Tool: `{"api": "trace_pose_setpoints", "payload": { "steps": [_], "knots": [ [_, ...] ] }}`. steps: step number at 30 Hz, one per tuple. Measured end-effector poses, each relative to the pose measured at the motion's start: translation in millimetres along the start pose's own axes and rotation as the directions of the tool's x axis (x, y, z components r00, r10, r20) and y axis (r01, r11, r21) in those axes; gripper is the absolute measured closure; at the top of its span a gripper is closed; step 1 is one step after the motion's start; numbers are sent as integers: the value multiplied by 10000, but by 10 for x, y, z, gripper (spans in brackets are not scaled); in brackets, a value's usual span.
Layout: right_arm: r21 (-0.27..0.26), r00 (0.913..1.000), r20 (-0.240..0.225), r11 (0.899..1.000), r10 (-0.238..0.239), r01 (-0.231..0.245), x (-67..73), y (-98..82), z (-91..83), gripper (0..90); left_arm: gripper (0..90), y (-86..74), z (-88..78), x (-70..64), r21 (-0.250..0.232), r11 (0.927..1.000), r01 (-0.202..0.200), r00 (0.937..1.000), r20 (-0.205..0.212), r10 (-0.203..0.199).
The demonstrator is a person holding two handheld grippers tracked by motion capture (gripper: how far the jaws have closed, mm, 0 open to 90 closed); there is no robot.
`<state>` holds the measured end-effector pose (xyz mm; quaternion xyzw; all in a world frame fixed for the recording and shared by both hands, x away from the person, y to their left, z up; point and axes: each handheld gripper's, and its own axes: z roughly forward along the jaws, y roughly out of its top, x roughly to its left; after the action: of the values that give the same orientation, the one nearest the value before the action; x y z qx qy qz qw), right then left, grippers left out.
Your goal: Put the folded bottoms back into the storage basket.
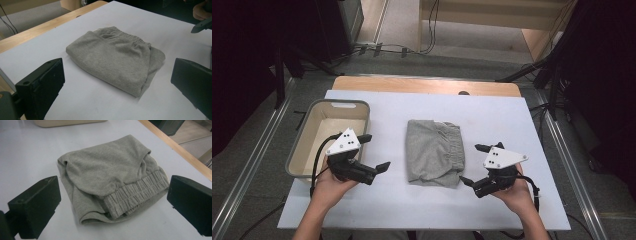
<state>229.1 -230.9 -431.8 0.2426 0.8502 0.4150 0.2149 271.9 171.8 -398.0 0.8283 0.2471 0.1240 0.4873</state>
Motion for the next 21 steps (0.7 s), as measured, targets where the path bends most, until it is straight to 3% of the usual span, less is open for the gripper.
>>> {"api": "trace_pose_setpoints", "payload": {
  "steps": [15, 21],
  "knots": [
    [538, 9980, -579, 9981, -264, 295, 59, -63, 178, 0, 0, -13, 17, 9, 78, 10000, 44, 10000, 8, -44],
    [728, 9974, -613, 9965, -377, 421, 84, -79, 242, 0, 0, -13, 16, 7, 52, 10000, 56, 10000, -6, -56]
  ]
}}
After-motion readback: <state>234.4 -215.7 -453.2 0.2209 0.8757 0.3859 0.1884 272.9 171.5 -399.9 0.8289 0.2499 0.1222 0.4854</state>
